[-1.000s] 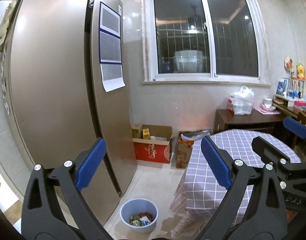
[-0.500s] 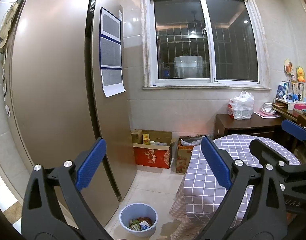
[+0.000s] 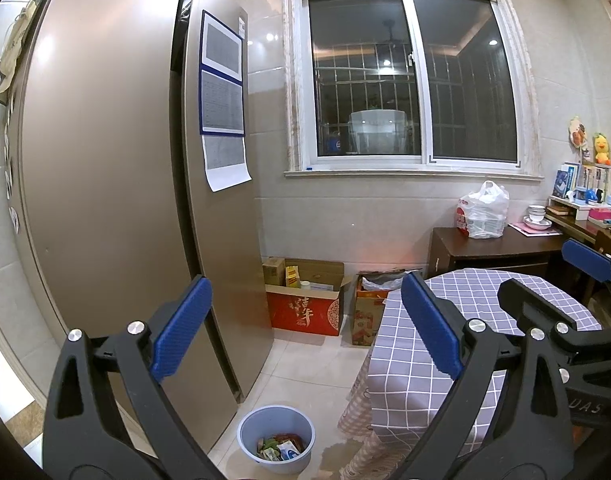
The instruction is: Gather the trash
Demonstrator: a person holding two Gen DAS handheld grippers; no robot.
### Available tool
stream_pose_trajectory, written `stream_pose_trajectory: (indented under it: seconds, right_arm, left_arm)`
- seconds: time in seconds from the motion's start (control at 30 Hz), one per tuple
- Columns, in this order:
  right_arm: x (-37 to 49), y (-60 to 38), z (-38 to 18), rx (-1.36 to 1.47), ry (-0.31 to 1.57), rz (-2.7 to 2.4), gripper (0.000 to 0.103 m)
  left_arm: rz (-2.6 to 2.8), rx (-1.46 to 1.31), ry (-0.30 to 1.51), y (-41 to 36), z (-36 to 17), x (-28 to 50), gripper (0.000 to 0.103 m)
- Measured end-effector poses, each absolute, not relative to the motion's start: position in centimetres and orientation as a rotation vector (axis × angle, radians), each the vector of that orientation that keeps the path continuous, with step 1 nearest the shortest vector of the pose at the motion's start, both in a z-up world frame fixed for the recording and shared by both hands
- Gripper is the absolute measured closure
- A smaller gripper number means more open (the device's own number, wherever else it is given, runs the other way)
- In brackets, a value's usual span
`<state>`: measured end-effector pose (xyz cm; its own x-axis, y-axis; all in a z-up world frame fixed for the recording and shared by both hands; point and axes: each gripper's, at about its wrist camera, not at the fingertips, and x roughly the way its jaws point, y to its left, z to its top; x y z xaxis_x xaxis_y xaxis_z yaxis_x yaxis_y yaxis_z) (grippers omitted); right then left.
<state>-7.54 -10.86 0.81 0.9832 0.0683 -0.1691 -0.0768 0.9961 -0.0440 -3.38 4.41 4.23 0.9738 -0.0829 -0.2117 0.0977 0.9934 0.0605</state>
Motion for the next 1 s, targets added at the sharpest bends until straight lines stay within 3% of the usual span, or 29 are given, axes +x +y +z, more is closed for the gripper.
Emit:
stream_pose_trajectory:
  seconds: [1.0]
  right_arm:
    - [-7.02, -11.36, 0.37, -0.039, 0.186, 0.076, 0.006]
  left_arm:
    - [-0.086, 0.074, 0.218, 4.38, 3.5, -2.85, 0.009]
